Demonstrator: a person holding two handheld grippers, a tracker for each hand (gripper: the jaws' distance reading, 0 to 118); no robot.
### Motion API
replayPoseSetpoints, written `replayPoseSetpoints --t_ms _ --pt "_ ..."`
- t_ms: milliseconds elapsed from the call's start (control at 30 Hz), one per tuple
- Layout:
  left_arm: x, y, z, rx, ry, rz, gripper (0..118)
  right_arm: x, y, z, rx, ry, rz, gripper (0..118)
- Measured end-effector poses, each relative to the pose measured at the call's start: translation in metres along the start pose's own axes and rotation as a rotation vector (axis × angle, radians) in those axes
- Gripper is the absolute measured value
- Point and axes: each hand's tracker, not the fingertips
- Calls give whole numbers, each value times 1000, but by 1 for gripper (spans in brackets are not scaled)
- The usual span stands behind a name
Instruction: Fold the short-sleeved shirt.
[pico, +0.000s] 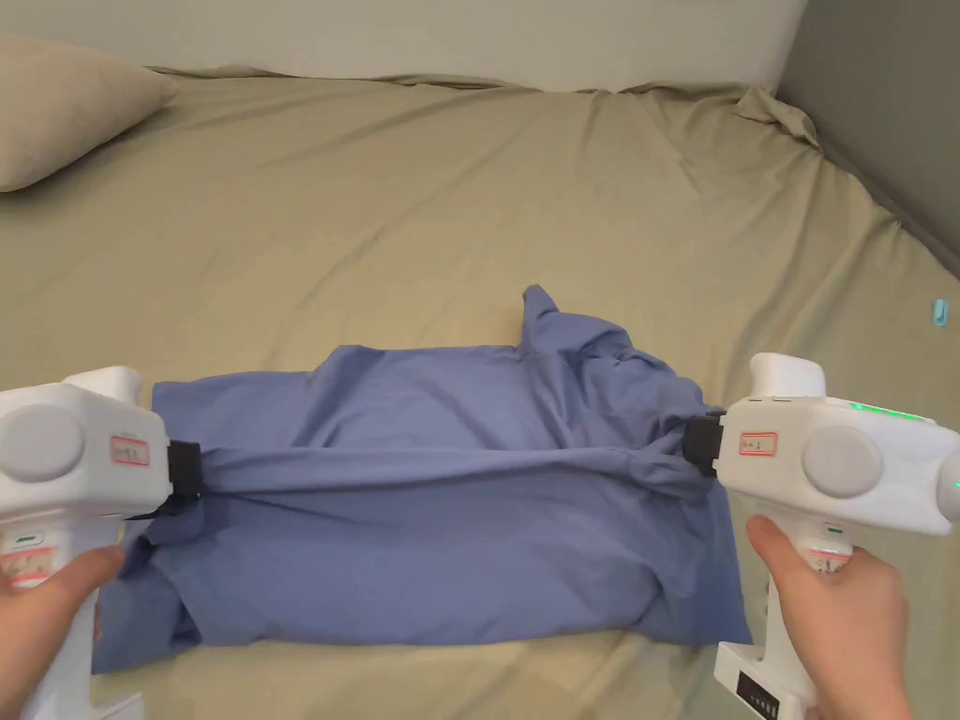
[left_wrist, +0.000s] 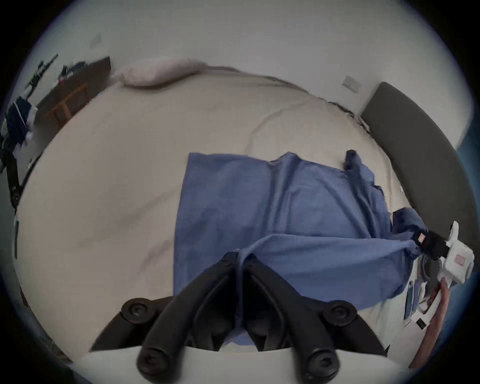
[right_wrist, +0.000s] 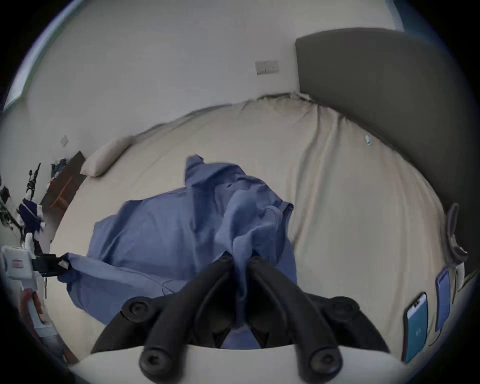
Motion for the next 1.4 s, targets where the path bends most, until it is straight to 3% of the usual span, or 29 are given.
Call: replayPoseSetpoints --t_ms 200,300,333,367,400,433,633,667,700,733,767,800,833,900,933,1100,1300,1400 --pt "-5 10 -45 -72 41 -28 1 5 -8 -60 -131 -28 48 5" --pt "-5 6 -49 -93 32 -35 1 10 -12 -66 -129 10 35 6" --pt "-6 3 -47 -95 30 -15 19 11 -15 -61 -120 10 28 32" --pt "-8 0 -45 -91 31 6 62 11 -14 -60 -122 2 26 71" --pt "-10 -3 -43 -101 30 13 100 12 -13 -58 -130 -11 31 103" --pt "-11 -7 -34 -91 24 16 105 13 -12 -49 -111 5 41 110" --pt "-9 -29 72 118 -67 -14 105 13 -9 60 98 102 98 110" --pt "-7 -36 94 162 -78 -22 103 11 -14 80 131 118 132 109" --pt "-7 -49 121 223 -107 -27 93 10 -21 106 172 121 164 105" --pt "-5 -66 148 285 -123 -33 61 7 -33 134 216 129 198 85" --pt "-4 -81 169 324 -125 -47 28 6 -44 156 244 138 230 51" --pt "-1 -98 189 356 -95 -57 7 5 -59 179 283 149 263 11" --pt "3 -120 207 391 -40 -29 6 5 -79 197 324 139 255 3" --pt "10 -154 228 385 -23 -15 6 11 -112 227 391 153 237 3" --pt "14 -171 235 337 -45 -50 6 14 -125 239 338 197 241 3" --pt "32 -209 236 230 -23 -158 6 22 -166 265 300 186 189 3" --pt "23 -182 191 194 36 -149 6 20 -167 262 290 199 180 3" --pt "9 -151 146 122 -19 -129 6 16 -165 251 266 207 185 3"
